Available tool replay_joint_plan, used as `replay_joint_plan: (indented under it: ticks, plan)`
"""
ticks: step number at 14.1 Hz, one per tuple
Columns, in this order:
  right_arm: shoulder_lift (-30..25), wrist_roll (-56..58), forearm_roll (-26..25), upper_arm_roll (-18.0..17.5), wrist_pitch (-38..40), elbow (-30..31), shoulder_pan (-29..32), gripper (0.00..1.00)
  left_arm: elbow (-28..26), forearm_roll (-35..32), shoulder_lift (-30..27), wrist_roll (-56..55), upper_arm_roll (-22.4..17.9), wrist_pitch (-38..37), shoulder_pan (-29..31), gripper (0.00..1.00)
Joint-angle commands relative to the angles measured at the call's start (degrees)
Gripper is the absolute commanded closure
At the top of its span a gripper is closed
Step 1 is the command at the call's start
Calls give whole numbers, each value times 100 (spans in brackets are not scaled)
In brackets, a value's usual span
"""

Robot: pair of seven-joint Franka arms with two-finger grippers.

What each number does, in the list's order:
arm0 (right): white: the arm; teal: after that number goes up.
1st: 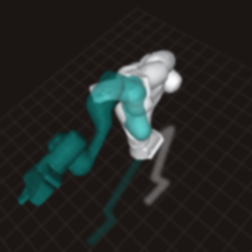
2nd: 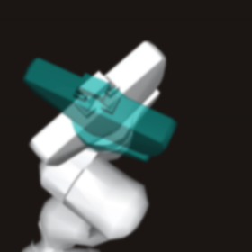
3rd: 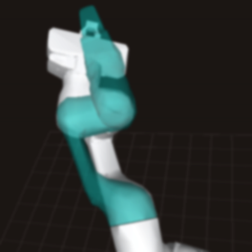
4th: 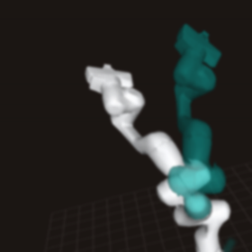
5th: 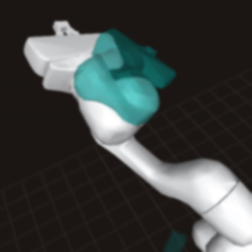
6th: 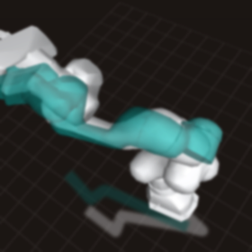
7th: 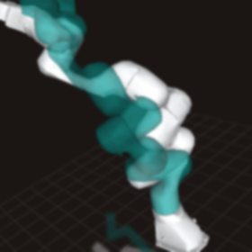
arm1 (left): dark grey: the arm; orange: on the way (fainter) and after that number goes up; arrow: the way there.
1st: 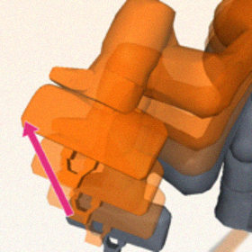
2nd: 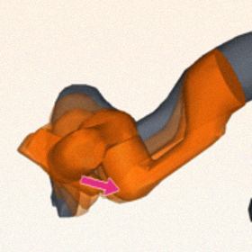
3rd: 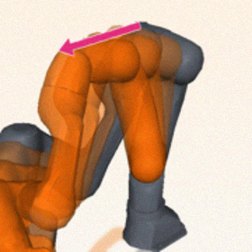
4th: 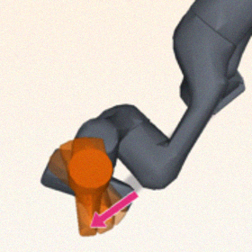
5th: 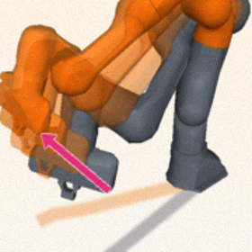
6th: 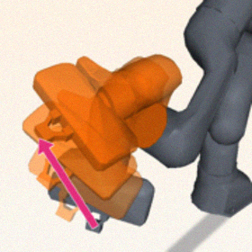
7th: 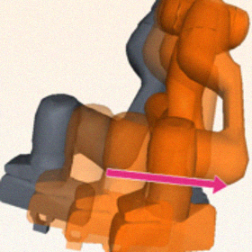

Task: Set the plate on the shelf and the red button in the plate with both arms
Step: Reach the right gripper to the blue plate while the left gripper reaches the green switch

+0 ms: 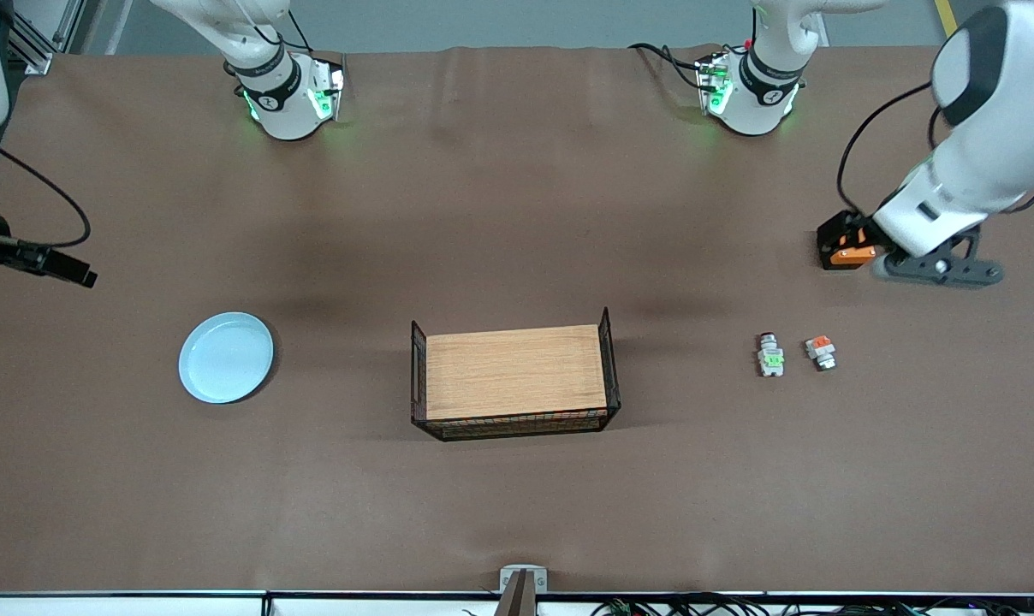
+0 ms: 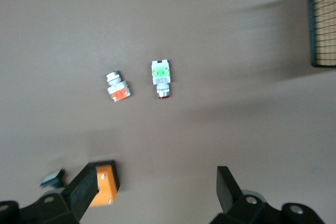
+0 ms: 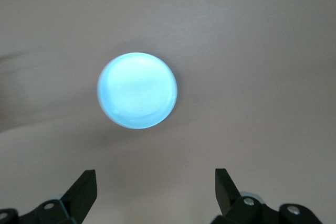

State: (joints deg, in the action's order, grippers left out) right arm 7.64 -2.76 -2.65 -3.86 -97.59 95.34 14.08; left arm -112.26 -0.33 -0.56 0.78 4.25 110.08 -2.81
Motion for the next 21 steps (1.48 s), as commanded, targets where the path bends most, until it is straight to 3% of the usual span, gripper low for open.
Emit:
replay_joint_plan:
  ticks: [1,6,11,21]
  plan:
    - [307,793,-43,-88,-513,274,559,0,-60,-64,554,-8,23,591,35,0]
    - [827,1260,-60,-88,-2357,1186,1043,0,37,-82,1469,1,5,1357,193,0]
    - [994,1199,-60,-88,-4169,2190,947,1,195,-90,2173,10,5,1849,167,0]
    - [1758,699,-25,-106,-5015,2208,649,3,125,-248,2797,80,5,2676,132,0]
